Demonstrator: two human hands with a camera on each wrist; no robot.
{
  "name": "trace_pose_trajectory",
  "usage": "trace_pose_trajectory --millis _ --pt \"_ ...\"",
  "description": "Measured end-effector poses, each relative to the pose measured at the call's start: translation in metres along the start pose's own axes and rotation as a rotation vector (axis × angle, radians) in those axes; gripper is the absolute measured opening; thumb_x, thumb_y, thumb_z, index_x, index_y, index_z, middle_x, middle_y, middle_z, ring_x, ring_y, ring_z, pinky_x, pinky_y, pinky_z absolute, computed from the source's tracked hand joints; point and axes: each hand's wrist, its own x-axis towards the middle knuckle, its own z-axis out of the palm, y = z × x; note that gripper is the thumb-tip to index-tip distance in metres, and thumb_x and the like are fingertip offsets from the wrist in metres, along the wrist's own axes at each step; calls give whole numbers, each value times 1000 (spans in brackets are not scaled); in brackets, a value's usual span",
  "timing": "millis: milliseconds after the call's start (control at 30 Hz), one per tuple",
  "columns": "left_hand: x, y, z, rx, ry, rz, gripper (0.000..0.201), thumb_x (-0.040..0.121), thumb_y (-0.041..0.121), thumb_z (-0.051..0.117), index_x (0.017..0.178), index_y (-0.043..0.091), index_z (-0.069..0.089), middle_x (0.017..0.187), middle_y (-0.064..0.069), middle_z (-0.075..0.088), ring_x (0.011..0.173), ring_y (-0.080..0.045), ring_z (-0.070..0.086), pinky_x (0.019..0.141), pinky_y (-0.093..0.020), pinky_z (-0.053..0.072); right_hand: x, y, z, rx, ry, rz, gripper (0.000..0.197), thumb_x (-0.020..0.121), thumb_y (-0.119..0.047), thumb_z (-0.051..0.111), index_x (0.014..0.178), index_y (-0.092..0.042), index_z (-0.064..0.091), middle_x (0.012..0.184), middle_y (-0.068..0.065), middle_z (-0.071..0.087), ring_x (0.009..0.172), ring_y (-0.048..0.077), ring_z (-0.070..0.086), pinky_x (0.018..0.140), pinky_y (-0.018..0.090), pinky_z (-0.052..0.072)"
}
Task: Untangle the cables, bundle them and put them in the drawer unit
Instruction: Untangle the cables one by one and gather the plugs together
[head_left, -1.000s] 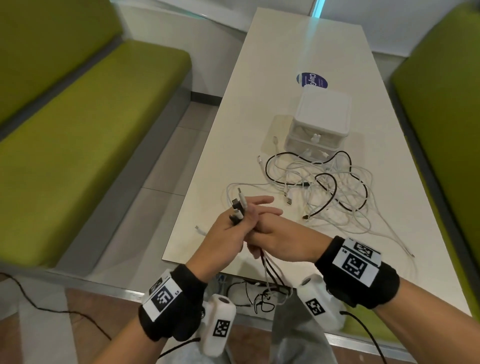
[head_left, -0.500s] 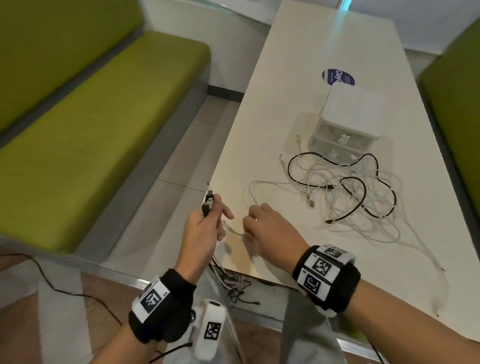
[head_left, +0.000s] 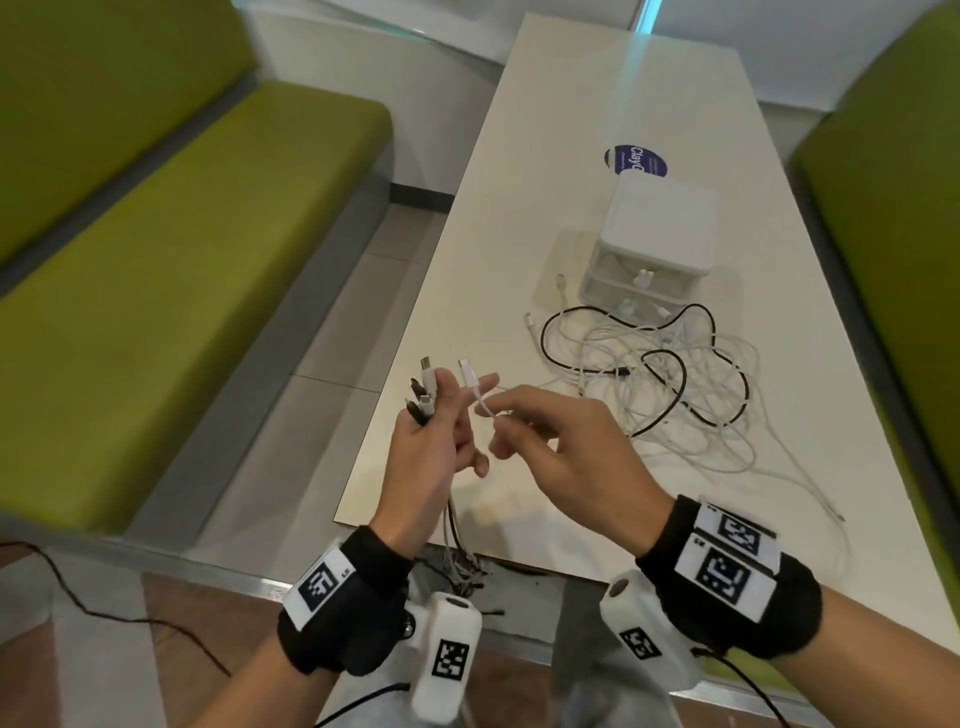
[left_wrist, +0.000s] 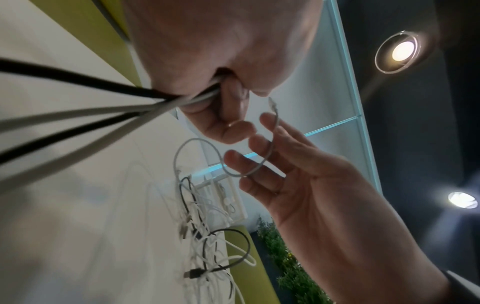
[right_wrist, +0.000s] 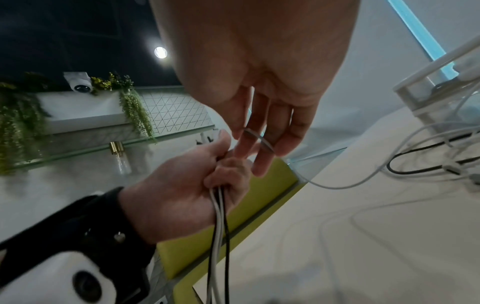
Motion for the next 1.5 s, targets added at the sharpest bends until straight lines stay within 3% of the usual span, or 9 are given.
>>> trace_pose_trajectory --millis 67,167,400,533,767,967,1133,1300,1500 --pt "-2 2 9 33 -46 43 49 96 49 34 80 30 76 91 7 75 67 -10 63 65 -27 50 -5 1 -2 1 7 -20 20 94 -14 58 103 -27 69 79 -7 71 77 12 68 73 36 54" --pt "-7 -1 17 128 -112 93 56 89 59 29 99 31 76 104 12 74 102 -4 67 92 -26 49 -11 2 -7 12 42 -5 17 92 -14 62 102 -24 71 87 -9 71 75 10 67 71 36 54" --pt "-18 -4 33 148 -232 80 73 79 78 32 117 30 70 114 8 71 103 -8 67 82 -26 52 -30 -2 -18 77 75 51 23 94 -11 57 108 -23 71 79 -13 69 61 9 64 64 24 50" --pt "-24 0 43 109 -293 86 72 80 65 33 131 21 60 124 -2 65 107 -5 65 80 -16 51 -37 0 -24 37 180 -55 21 94 -12 60 105 -21 75 80 -19 65 69 -1 58 65 19 43" --pt "-29 -6 54 71 -343 77 88 74 79 51 136 17 54 130 -3 64 122 -18 59 100 -31 49 -44 2 -24 257 280 -33 20 86 -7 63 96 -18 78 84 -10 69 74 12 61 66 28 46" --pt "-32 -4 60 -85 -256 30 56 95 43 34 123 3 63 120 -13 68 116 -25 63 84 -23 53 -45 1 -31 236 166 87 11 80 -9 74 88 -17 74 78 -9 71 73 5 64 67 15 44" --pt "-28 -3 57 -10 -171 92 54 97 43 36 113 4 69 122 -7 68 118 -24 61 101 -48 48 -46 2 -29 43 47 167 29 79 -37 76 100 -23 61 95 -12 69 88 3 66 81 25 53" --pt "-27 3 61 158 -271 153 51 99 40 35 102 7 75 120 7 69 126 1 51 84 -6 44 -35 0 -24 -85 -47 126 18 85 -33 62 100 -24 63 84 -9 68 77 10 64 74 38 54" --pt "-19 33 56 121 -365 232 69 99 49 24 72 4 70 99 -11 74 115 -22 63 100 -40 44 -30 -7 -26 -142 54 -34 21 87 -34 62 71 -33 49 68 -9 60 71 13 57 79 39 44"
